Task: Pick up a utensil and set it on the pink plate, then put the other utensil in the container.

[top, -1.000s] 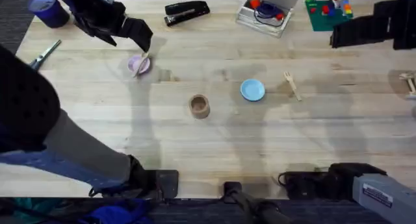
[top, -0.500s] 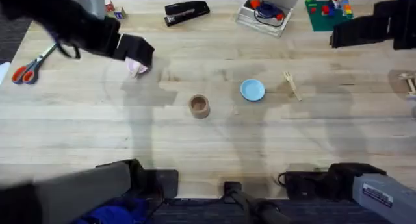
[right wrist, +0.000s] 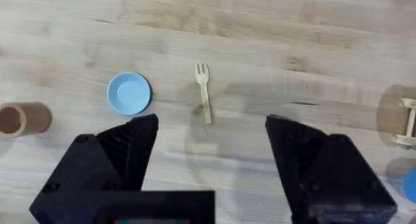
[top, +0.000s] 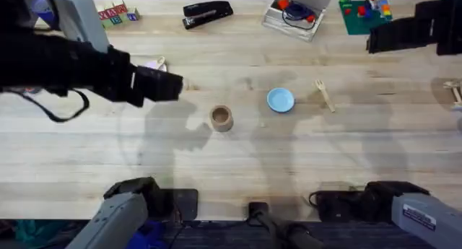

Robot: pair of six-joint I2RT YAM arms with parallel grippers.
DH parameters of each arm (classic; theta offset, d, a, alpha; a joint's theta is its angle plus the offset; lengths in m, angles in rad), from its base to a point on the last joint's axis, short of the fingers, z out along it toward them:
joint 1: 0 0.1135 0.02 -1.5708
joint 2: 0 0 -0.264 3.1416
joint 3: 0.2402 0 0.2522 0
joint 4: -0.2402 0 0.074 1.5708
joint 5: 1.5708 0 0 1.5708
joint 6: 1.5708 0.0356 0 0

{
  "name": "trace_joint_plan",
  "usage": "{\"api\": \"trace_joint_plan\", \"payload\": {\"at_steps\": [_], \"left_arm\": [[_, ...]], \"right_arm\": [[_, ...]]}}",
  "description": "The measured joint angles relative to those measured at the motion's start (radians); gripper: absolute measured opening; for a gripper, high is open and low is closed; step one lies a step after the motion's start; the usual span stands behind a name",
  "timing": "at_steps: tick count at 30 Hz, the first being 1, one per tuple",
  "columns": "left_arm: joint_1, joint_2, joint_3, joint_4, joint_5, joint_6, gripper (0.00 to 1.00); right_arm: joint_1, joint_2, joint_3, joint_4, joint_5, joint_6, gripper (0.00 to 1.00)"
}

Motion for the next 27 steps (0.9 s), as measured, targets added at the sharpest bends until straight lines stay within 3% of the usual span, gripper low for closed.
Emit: {"api": "trace_joint_plan", "payload": {"at_steps": [3,12,15,22,27], "left_arm": [[0.000,-0.016,-0.021,-0.010,0.056,0.019,0.995],[0.000,0.016,-0.027,-0.044,0.116,0.029,0.995],[0.000,0.020,-0.028,-0.069,0.133,0.155,0.995],[0.000,0.020,-0.028,-0.067,0.143,0.555,0.994],[0.000,0.020,-0.029,-0.066,0.066,0.677,0.993]], "right_arm": [[0.000,0.000,0.000,0.000,0.000,0.000,0.995],[0.000,0.000,0.000,0.000,0.000,0.000,0.996],[0.000,0.000,0.000,0.000,0.000,0.000,0.995],[0.000,0.000,0.000,0.000,0.000,0.000,0.995],[0.000,0.000,0.000,0.000,0.000,0.000,0.995]]}}
